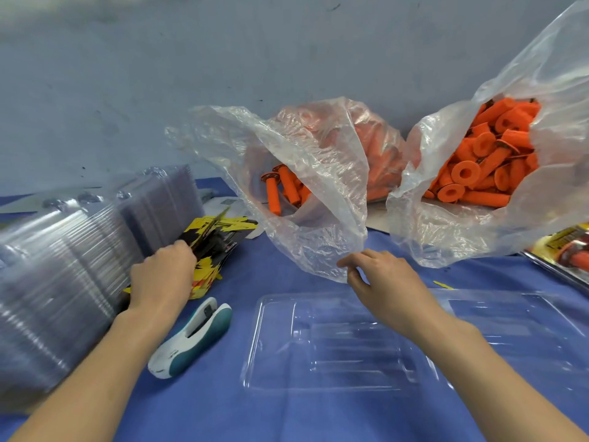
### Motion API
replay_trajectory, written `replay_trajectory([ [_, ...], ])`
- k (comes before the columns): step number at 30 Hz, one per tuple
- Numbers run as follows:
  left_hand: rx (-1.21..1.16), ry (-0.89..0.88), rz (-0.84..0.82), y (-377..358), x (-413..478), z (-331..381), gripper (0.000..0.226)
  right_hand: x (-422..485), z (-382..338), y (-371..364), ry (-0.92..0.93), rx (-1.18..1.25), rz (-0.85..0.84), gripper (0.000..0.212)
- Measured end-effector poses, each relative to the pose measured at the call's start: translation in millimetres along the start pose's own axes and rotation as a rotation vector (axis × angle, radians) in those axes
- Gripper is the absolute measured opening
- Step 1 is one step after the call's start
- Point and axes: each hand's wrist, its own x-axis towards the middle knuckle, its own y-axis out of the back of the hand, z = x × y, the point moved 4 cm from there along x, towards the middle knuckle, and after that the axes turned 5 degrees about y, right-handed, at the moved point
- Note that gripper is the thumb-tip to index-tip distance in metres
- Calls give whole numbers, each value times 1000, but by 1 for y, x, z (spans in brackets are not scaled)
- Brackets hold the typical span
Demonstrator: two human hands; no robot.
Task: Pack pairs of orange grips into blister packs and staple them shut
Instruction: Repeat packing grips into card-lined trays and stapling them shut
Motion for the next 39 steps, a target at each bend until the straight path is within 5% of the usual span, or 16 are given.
replay_trajectory([
  [8,-261,44,346,54,15,-27,23,0,-9,10,34,49,174,31],
  [14,-134,18,81,12,4,-16,19,-3,-36,0,103,157,185,30],
  [20,-628,188,-223,-14,14,-29,42,47,-134,-49,314,204,-25,41],
  [25,-734,174,-271,-24,22,-38,25,79,-190,-90,392,79,-72,56],
  [31,-929,135,-202,-24,35,-55,14,87,-199,-117,458,-42,-152,44],
  [39,-880,136,194,31,58,-69,26,103,-200,-116,480,-82,-153,37],
])
